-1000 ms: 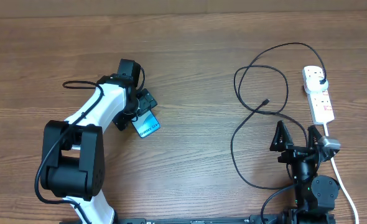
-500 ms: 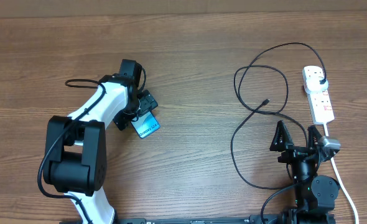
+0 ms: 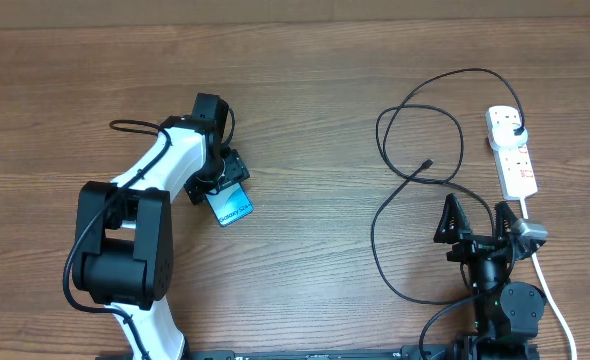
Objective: Plug charger to phone and switch on socket
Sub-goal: 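Close the left gripper on the phone's top edge and lift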
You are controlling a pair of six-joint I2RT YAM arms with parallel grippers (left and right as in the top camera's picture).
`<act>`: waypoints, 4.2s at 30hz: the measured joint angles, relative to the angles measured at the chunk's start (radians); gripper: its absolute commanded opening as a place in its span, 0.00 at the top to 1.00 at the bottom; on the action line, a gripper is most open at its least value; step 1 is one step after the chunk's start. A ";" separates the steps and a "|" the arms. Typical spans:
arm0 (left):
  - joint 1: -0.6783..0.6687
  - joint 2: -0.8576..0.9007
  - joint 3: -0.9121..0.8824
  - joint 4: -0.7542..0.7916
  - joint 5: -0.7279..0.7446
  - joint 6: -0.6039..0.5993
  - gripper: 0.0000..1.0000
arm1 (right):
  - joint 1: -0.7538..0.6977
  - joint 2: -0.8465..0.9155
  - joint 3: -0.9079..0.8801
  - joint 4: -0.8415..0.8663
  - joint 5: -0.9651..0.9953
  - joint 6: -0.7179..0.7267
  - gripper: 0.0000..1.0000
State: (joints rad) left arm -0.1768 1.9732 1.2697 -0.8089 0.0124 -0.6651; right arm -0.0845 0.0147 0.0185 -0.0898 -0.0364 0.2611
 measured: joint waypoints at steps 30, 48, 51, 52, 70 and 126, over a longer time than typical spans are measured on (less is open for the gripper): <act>-0.007 0.002 0.003 0.017 0.002 0.228 0.00 | 0.000 0.000 0.000 0.000 0.000 0.000 0.00; -0.012 0.006 0.003 0.019 -0.034 0.372 0.00 | 0.000 0.000 0.000 0.000 0.000 0.000 0.00; -0.012 0.006 0.003 0.018 -0.036 0.386 0.00 | 0.000 0.000 0.000 0.000 0.000 0.000 0.00; -0.012 0.006 0.003 0.017 -0.036 0.387 0.00 | 0.000 0.000 0.000 0.000 0.000 0.000 0.00; -0.011 0.008 0.004 -0.008 -0.032 0.361 0.00 | 0.000 0.000 0.000 0.000 0.000 0.000 0.00; -0.011 0.059 0.093 -0.185 0.024 0.240 0.30 | 0.000 0.000 0.000 0.000 0.000 0.000 0.00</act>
State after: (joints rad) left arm -0.1875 2.0319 1.3628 -0.9936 0.0360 -0.4252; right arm -0.0845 0.0147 0.0185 -0.0898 -0.0364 0.2607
